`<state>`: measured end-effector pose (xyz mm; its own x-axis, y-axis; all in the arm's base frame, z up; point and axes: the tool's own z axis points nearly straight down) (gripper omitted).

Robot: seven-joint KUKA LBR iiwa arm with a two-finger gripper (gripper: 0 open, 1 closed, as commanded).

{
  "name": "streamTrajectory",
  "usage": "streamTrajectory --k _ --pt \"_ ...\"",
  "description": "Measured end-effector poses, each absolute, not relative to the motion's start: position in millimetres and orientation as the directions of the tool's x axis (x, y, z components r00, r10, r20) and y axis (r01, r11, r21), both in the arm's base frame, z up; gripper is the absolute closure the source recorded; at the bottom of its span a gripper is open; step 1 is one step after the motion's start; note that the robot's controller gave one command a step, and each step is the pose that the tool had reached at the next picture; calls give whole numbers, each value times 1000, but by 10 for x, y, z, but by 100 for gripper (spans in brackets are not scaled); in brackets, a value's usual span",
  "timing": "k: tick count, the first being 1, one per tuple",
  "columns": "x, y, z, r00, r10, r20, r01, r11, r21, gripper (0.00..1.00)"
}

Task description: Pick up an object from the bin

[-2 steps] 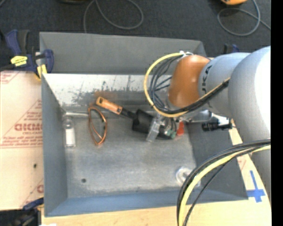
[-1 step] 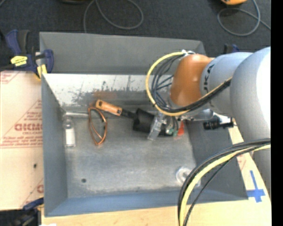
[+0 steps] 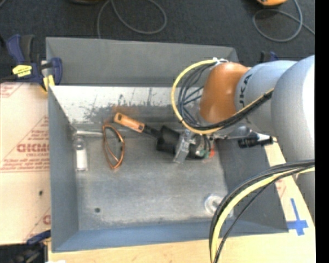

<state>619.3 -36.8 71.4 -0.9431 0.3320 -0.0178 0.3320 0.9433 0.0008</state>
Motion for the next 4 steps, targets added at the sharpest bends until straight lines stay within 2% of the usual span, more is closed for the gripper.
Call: streamTrajectory --k 2,3,4 --pt "6048 -383 758 -847 531 -17 531 847 3 100" --pt "6048 -383 757 -848 530 -16 530 848 3 100" --pt "6054 -401 967 -852 523 -19 523 852 2 100"
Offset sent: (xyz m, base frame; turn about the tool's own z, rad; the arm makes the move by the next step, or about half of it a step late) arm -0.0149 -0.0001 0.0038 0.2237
